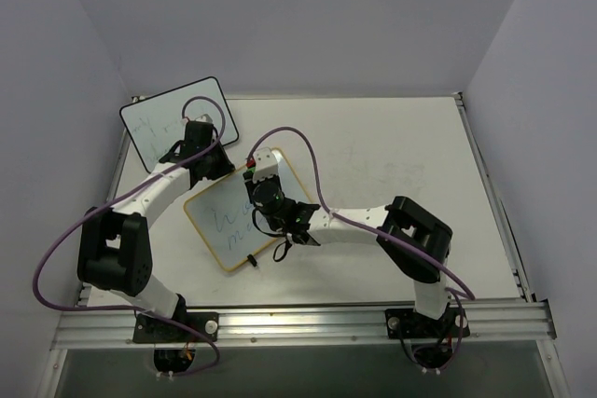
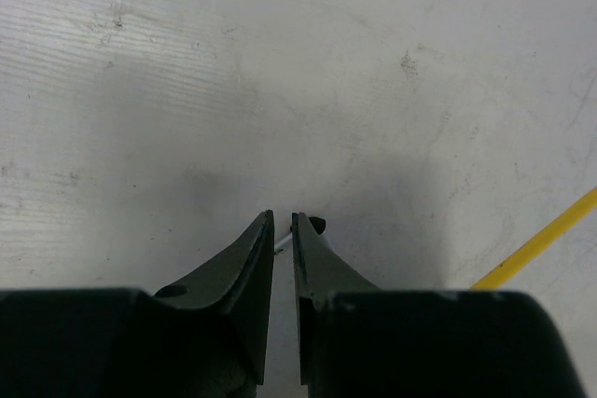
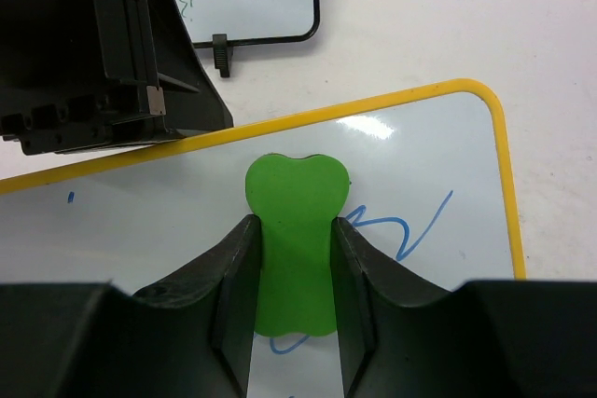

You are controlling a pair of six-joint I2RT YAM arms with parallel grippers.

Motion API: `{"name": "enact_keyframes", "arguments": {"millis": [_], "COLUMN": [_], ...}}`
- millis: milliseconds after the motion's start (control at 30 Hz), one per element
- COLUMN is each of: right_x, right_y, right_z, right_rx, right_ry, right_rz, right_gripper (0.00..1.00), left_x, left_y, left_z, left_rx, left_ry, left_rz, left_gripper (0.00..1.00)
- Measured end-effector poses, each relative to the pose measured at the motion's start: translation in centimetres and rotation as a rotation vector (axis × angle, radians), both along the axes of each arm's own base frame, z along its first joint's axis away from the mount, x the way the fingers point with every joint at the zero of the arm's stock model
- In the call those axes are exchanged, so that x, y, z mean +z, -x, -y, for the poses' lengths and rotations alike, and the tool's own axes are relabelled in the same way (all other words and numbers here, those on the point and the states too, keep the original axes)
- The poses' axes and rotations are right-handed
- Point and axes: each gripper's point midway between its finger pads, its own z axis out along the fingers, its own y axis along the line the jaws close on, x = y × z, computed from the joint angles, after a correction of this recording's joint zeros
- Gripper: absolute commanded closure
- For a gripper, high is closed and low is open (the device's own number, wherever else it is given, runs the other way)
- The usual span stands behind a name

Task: Erase the whiteboard

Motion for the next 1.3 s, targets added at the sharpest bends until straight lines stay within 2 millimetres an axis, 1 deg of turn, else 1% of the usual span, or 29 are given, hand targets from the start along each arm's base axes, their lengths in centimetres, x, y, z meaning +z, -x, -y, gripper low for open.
{"name": "enact_keyframes", "arguments": {"millis": [67,200,333,567,800,1000,1300], "right_x": [0.0,0.3,0.8,0.9,1.3,1.1,1.0], "right_y": [0.0,0.5,1.4,3.3,4.3,4.8,4.3], "right_z": [0.0,-0.8,-2.7,-5.9,-8.0,-8.4,-8.0], "right_rx": [0.002,0.024,0.065,0.14,0.184,0.198,0.168], "right_ry": [0.001,0.015,0.019,0.036,0.045,0.059,0.053], "right_rz": [0.0,0.006,0.019,0.029,0.04,0.044,0.041], "right_gripper": [0.9,0.9,0.9,0.9,0.9,0.9,0.9], "left_x": [0.0,0.1,0.2,0.2,0.2,0.2,0.2], "left_y": [0.0,0.0,0.0,0.0,0.0,0.0,0.0], "left_z": [0.0,0.1,0.2,0.2,0.2,0.2,0.2], "left_rx": [0.0,-0.001,-0.005,-0.006,-0.007,-0.007,-0.008], "left_ry": [-0.001,-0.001,-0.001,-0.003,-0.003,-0.004,-0.003], "left_rz": [0.0,0.001,0.004,0.005,0.005,0.006,0.006], "left_gripper": [0.78,0.78,0.78,0.78,0.78,0.79,0.78]}}
